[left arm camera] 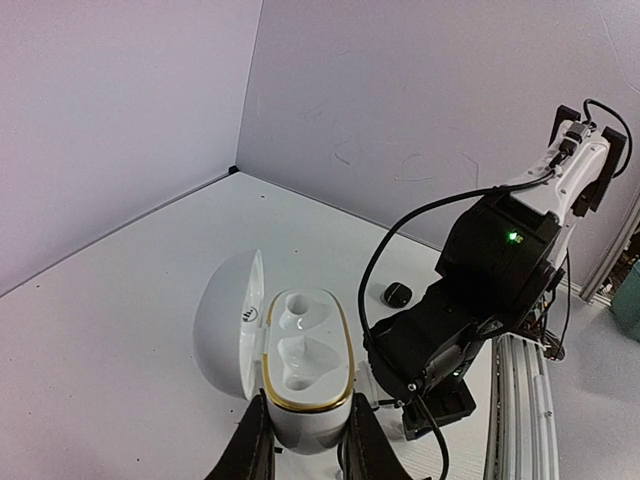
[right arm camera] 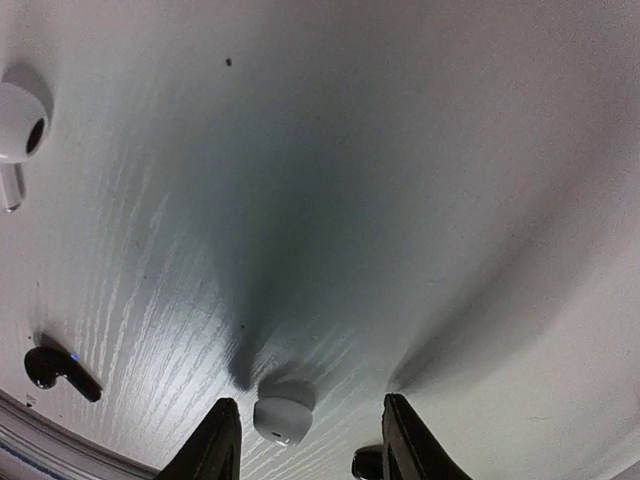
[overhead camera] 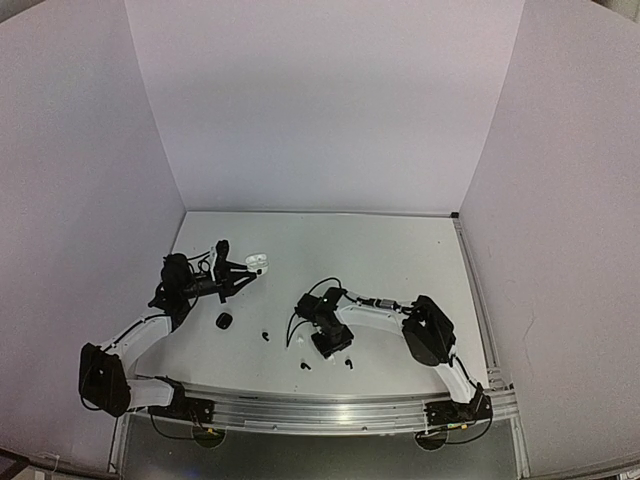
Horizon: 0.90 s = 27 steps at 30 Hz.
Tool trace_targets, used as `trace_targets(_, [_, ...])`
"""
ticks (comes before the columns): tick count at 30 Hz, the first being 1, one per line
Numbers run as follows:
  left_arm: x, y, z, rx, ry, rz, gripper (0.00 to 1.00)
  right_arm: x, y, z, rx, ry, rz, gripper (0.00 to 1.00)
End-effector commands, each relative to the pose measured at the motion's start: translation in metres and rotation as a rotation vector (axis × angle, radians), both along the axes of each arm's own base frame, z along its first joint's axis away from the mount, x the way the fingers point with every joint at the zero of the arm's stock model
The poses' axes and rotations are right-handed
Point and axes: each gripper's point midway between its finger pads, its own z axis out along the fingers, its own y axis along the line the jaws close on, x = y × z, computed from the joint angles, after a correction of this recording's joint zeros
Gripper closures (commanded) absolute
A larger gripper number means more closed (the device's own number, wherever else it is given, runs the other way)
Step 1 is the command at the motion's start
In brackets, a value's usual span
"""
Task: Insert the wireless bluetooth earbuds into the charging case
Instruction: Pick up the right earbud from the center of the board.
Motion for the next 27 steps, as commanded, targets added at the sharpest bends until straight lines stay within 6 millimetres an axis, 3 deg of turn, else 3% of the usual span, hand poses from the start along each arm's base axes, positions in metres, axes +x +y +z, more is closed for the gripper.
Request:
trace_targets(1, [-0.003, -0.002, 0.028, -0.015, -0.085, -0.019, 1.00, -0.001, 0.002, -0.003, -0.014, 0.005, 0.009, 0.61])
trace_targets(13, [0.000, -0.001, 0.023, -0.009, -0.083, -0.007, 1.00, -0.006, 0.002, -0.013, -0.036, 0.017, 0.018, 0.81])
trace_targets(19, [0.000, -0.002, 0.023, -0.005, -0.087, -0.008, 1.00, -0.002, 0.000, -0.011, -0.049, -0.011, 0.011, 0.96])
trace_targets(23, [0.001, -0.002, 0.024, -0.003, -0.092, -0.005, 1.00, 0.010, 0.010, 0.016, 0.000, -0.075, -0.005, 1.00])
trace_targets(25, [0.001, 0.000, 0.026, -0.006, -0.107, 0.007, 1.00, 0.023, 0.019, 0.046, 0.052, -0.146, -0.022, 1.00])
trace_targets(27, [0.000, 0.001, 0.032, -0.016, -0.152, 0.016, 1.00, 0.040, 0.029, 0.088, 0.124, -0.255, -0.044, 1.00])
